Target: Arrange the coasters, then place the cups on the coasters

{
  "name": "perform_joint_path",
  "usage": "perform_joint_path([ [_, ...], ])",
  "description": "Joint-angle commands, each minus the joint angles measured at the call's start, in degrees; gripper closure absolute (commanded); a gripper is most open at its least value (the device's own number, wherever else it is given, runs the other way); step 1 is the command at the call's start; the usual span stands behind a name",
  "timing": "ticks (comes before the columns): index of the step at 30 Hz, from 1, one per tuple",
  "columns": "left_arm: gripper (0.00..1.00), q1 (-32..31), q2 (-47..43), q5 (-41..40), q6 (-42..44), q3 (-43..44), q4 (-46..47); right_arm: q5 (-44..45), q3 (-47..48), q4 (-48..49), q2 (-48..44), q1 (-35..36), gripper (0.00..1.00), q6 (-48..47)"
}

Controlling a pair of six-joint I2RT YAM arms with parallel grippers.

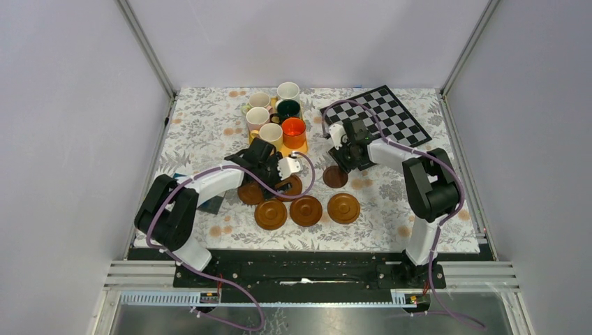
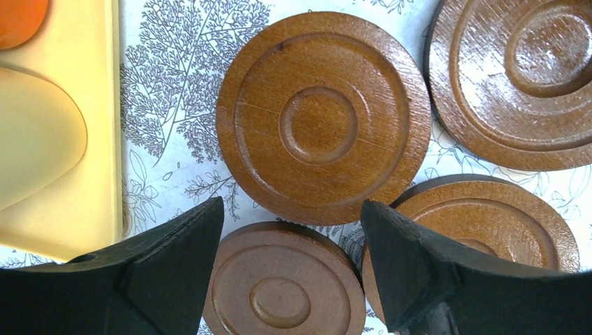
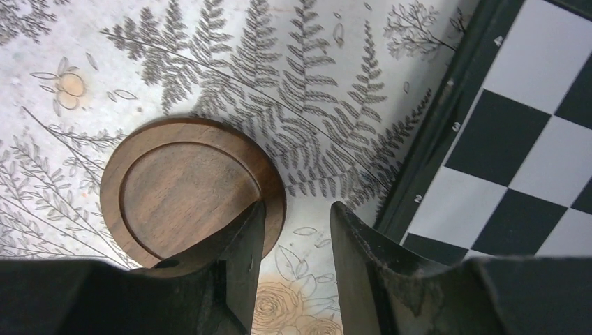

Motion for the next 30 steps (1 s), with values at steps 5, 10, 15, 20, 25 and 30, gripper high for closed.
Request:
perform_joint_path([
  [5,0.21,-0.2,1.8,-1.2,0.8,3.4,2.7,2.1,-2.4,-3.8,-2.7,-2.6,0.54,-2.5],
  [10,0.21,-0.8,3.1,-0.8,1.6,4.2,1.2,0.6,-1.6,-4.9,-4.0,-2.9,0.53,-1.9],
  [15,0.15,-0.9,3.1,0.0,0.6,4.4,0.2,-4.2,0.5,-6.2,-6.7,-2.9,0.47,0.9],
  [20,0.15,-0.9,2.4,1.1,-0.8,4.6,-0.8,-7.8,3.3,-7.2,-9.5,-2.8,0.42,3.3],
  [25,0.13,-0.8,2.5,-1.0,-0.4,3.1,-0.4,-14.3,2.7,-8.2,-11.9,-2.7,0.42,5.4],
  [30,0.13,-0.8,3.7,-2.1,-0.3,3.1,-0.1,-17.0,0.8,-8.9,-15.9,-2.9,0.43,8.3],
])
